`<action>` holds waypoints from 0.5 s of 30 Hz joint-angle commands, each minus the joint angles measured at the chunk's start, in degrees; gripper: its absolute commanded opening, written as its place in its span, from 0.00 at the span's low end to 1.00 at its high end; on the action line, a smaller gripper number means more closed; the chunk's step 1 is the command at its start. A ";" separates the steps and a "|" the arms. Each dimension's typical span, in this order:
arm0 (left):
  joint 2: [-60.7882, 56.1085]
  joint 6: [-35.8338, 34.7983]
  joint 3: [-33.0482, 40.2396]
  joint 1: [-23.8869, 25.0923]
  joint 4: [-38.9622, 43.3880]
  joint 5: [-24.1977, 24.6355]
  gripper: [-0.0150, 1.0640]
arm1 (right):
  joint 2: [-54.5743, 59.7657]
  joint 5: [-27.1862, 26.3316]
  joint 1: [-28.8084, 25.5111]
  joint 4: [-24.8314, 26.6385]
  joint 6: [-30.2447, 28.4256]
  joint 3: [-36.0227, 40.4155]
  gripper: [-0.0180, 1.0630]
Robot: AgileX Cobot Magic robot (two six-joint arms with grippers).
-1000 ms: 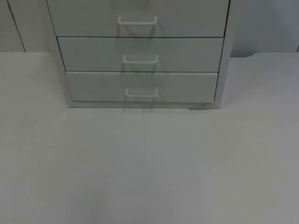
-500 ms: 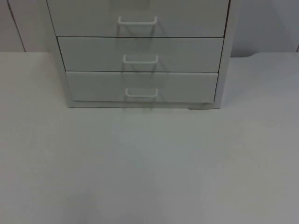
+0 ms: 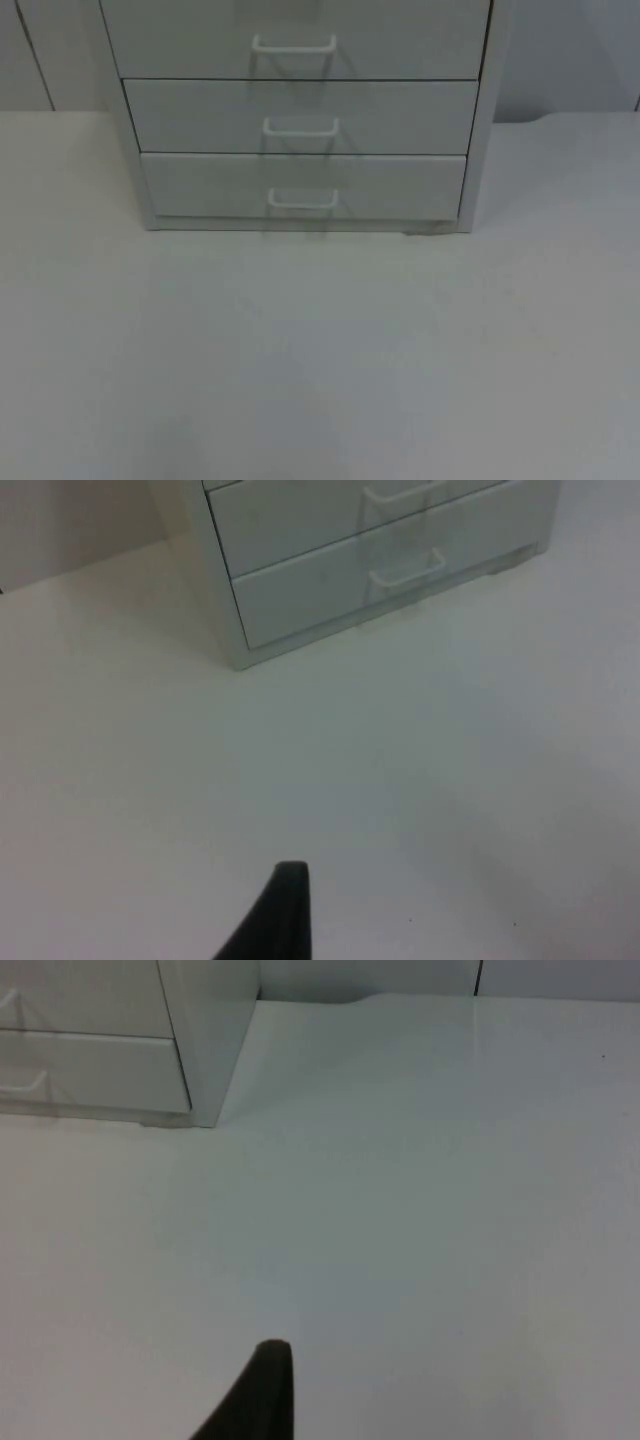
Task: Open the drawer with the left hand, place the block into the drawer with the right hand, then close the drawer with the left hand.
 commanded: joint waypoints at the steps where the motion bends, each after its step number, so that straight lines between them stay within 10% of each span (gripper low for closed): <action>1: -0.28 -0.36 0.24 -0.37 0.26 -0.52 0.98 | -0.14 -0.21 0.24 -0.18 -0.01 0.29 0.99; 8: -0.28 -0.36 0.24 -0.37 0.26 -0.52 0.98 | -0.14 -0.21 0.24 -0.07 -0.03 0.29 0.99; 15: -0.28 -0.35 0.24 12.21 0.15 -0.62 0.98 | -0.14 -0.21 -1.09 -0.24 -0.03 0.29 0.99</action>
